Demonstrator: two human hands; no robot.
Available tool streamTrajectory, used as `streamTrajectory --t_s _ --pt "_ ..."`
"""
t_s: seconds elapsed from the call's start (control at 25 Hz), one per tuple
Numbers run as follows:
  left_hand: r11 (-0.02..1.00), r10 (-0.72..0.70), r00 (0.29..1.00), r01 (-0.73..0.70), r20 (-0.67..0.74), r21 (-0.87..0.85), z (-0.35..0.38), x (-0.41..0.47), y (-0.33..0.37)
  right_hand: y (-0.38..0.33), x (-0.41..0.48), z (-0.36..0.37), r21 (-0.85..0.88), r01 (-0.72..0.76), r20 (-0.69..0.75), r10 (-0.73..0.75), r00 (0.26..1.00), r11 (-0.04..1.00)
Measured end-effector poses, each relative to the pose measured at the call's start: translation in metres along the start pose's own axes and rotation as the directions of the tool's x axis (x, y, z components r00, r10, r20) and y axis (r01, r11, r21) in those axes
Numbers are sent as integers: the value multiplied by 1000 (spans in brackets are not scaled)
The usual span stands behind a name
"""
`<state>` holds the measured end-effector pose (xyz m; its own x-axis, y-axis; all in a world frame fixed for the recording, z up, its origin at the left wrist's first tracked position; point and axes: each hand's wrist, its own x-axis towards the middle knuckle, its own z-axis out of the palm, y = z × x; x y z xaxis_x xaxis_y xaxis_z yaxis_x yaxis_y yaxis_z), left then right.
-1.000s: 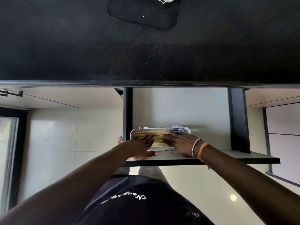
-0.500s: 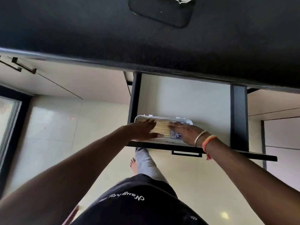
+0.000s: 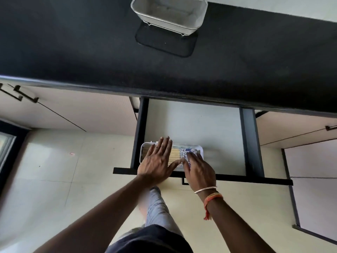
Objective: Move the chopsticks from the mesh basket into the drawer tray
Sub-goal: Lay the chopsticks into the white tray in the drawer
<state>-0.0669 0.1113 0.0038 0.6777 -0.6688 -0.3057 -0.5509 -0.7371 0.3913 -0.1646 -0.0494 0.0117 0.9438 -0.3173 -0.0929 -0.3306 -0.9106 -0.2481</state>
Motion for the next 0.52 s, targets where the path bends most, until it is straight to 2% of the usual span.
streamTrajectory --t_s 0.12,0.52 --pt "999 25 995 -21 -94 34 3 0 -1 2 4 10 -18 -21 -39 20 999 1000" --pt "991 63 984 -41 -167 129 -25 60 -16 3 69 -5 -28 -70 -67 68 995 997"
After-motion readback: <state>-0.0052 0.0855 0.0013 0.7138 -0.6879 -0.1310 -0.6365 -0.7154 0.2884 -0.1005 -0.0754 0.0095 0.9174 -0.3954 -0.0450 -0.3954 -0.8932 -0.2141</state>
